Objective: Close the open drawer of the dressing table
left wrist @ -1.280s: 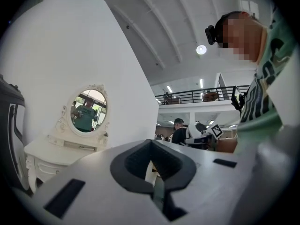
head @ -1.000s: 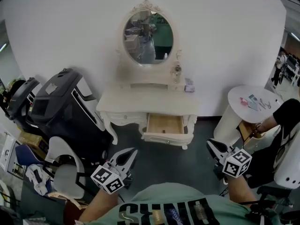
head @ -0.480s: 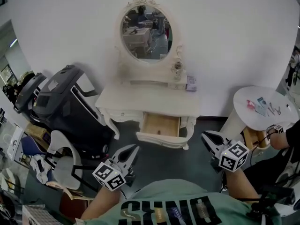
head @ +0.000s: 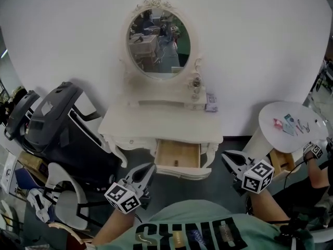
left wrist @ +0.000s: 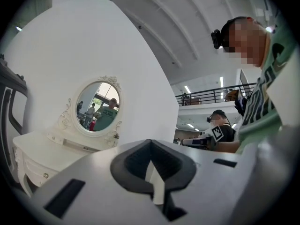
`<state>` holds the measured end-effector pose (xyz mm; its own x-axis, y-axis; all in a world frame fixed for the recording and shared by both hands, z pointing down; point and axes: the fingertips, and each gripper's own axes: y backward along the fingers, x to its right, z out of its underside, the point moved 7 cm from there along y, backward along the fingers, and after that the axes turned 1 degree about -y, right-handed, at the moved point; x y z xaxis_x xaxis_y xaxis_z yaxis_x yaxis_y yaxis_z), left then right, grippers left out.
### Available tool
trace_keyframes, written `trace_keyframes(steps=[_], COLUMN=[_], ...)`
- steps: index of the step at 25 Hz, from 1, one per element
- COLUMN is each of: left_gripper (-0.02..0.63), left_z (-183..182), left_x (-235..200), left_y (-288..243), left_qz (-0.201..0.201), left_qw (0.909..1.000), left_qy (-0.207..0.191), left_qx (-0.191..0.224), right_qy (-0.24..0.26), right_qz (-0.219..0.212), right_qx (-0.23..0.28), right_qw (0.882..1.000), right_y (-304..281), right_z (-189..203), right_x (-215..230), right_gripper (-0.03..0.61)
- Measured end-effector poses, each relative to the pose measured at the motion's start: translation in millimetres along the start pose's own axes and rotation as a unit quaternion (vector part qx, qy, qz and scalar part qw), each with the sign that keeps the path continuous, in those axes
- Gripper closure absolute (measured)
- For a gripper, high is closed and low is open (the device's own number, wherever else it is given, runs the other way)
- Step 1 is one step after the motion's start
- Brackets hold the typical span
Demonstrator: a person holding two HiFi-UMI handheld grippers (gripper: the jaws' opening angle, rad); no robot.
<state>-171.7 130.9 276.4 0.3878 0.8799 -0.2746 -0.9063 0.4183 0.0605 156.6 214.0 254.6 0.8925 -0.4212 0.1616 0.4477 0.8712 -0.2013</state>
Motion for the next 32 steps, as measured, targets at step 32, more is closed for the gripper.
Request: trace_keyframes(steps=[32], left_gripper=[0.604], left_z=[136], left_x=[-100], left_y=[-98], left_qz=[-0.248], left_qw=[0.9581], left_qy=[0.128], left_qx=[-0.065], right_qy=[0.054], right_qz=[-0.192], right_qx=[-0.064], right_qw=[0.978], right_y=[-213], right_z=[-14], right_x=[189], right_gripper=[0.565])
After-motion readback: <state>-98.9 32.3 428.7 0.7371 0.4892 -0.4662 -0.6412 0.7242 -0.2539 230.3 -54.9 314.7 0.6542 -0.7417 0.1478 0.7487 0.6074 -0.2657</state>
